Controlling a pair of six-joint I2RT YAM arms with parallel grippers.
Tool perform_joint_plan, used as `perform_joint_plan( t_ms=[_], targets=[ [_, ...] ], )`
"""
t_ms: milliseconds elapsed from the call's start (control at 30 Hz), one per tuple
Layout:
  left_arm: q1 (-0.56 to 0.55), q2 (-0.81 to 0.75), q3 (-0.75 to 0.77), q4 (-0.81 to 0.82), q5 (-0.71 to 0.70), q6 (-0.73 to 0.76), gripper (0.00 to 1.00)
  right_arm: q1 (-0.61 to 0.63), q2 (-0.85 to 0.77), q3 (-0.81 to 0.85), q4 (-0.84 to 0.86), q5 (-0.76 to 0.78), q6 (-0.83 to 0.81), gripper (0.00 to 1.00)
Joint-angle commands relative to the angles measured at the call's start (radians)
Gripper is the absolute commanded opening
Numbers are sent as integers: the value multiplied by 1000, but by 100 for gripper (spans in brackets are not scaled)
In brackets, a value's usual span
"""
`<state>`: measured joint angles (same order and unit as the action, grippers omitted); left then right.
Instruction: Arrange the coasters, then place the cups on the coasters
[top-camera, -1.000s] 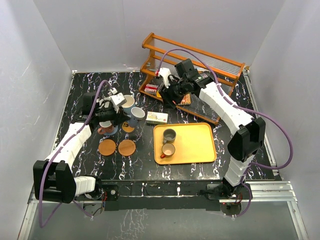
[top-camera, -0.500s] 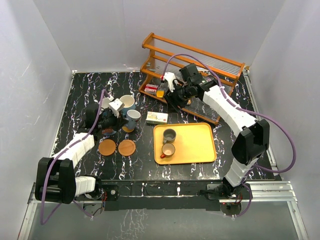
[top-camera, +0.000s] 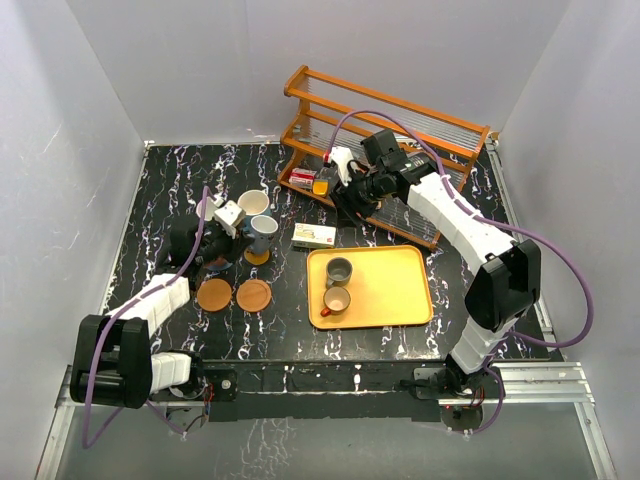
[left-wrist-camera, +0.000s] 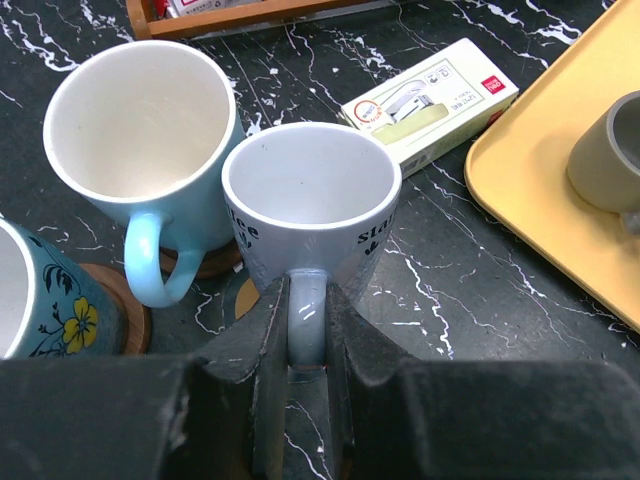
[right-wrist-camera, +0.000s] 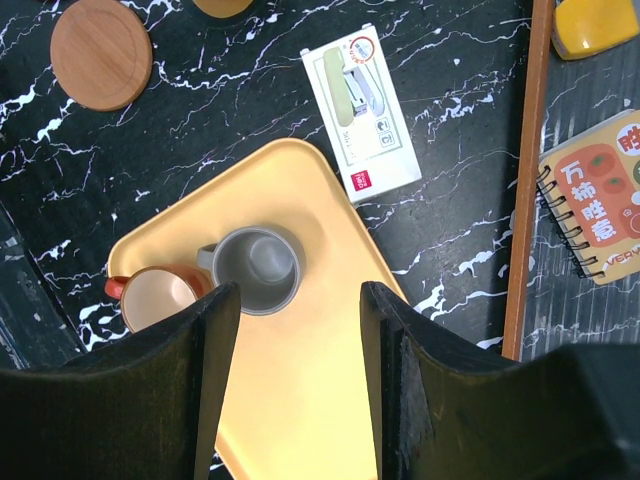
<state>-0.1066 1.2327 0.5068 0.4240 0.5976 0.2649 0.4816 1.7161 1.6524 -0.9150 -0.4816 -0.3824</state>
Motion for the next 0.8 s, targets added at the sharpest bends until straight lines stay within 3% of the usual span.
perform_joint_plan(
  t_ms=[0,767],
  targets=[
    [8,-15,-3,131,22,11,0,-7,-51,-7,40,-16,2,50],
    [13,63,-15,139,57,45,0,-7,-43,-17,35,-12,-7,49]
  ],
)
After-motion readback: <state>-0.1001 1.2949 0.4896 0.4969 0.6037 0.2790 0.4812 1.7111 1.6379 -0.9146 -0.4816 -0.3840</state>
